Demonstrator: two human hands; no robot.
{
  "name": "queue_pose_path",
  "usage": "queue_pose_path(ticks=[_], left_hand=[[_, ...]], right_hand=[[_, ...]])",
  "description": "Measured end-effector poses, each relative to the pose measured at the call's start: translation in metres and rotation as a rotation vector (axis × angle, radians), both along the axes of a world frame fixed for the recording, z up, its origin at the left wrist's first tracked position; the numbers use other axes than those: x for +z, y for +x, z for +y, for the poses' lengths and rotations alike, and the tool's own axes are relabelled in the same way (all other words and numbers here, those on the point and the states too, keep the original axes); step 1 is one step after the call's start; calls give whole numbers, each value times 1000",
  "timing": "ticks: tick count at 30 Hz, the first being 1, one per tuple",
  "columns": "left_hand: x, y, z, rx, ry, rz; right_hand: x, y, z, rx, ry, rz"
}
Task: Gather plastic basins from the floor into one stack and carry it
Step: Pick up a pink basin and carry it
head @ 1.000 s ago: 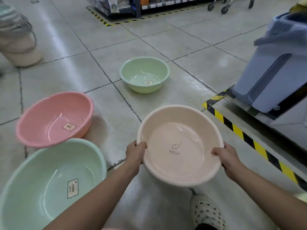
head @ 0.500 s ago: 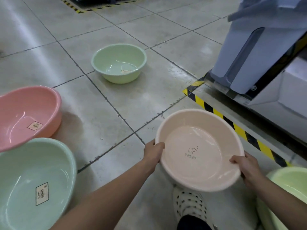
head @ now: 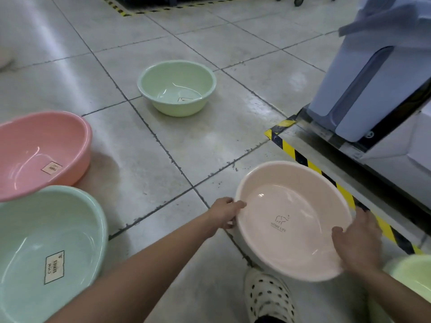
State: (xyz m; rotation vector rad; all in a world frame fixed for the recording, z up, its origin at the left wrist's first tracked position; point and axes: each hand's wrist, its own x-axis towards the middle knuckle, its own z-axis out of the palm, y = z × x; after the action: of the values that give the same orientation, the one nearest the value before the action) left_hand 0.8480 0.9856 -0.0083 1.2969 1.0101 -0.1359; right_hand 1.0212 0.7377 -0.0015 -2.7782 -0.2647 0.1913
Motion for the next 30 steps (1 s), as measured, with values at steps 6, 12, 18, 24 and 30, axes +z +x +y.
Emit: queue_pose_path(ticks=[6, 12, 18, 24, 30], left_hand=[[50, -97, 52, -4, 225, -165], [38, -300, 38, 145, 489, -16], [17, -481, -58, 95, 1022, 168], [-33, -560, -206, 629, 626, 628], [-16, -563, -246, 1256, 214, 435]], right_hand=[[35, -102, 111, 734, 240, -13], [17, -266, 147, 1211, 77, 423], [-22, -346, 125, 1422, -119, 728], [-40, -375, 110, 1257, -190, 708], [-23, -401, 116, 1090, -7, 959]])
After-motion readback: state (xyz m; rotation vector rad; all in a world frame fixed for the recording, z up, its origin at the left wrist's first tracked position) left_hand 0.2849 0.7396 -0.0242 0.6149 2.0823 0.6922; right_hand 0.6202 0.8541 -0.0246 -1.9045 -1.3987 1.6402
